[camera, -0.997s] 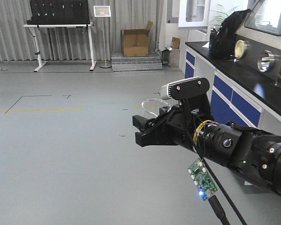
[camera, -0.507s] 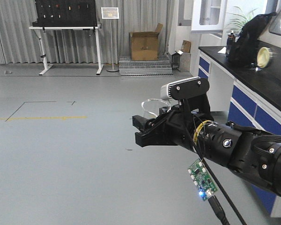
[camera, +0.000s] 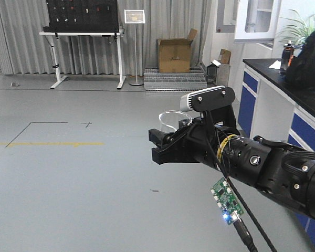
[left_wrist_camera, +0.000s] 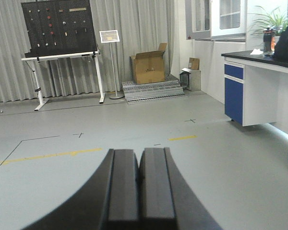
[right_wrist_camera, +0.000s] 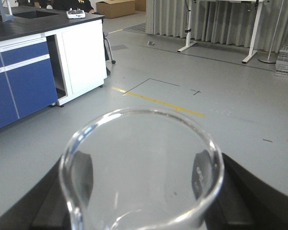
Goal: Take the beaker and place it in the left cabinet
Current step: 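Carry the beaker in the right gripper to the open cabinet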
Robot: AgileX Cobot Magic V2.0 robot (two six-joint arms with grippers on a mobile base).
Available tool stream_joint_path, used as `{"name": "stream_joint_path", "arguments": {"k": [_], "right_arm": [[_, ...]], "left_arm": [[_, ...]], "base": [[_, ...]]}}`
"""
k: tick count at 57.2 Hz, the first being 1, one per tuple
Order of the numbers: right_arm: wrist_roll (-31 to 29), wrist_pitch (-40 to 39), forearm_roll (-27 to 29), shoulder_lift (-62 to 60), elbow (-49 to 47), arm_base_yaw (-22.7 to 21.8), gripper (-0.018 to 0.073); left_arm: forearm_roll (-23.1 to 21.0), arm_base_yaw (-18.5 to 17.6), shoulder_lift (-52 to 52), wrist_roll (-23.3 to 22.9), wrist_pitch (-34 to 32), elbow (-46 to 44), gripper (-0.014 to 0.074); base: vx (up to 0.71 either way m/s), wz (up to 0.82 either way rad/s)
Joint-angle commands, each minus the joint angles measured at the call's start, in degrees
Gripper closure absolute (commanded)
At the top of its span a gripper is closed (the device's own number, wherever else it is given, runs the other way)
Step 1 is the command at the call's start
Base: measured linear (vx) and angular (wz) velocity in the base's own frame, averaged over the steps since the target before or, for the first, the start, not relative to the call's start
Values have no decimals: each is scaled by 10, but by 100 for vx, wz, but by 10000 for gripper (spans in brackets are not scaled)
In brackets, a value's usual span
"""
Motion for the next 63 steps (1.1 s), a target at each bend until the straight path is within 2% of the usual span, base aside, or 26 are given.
{"name": "stream_joint_path", "arguments": {"k": [1, 63], "right_arm": [[-1, -31, 5, -25, -20, -1, 561], [-1, -32, 5, -25, -20, -1, 561]], "left_arm": [[-4, 0, -10, -2, -48, 9, 595], [-4, 0, -10, -2, -48, 9, 595]], "base": [[61, 5], [65, -3]]}}
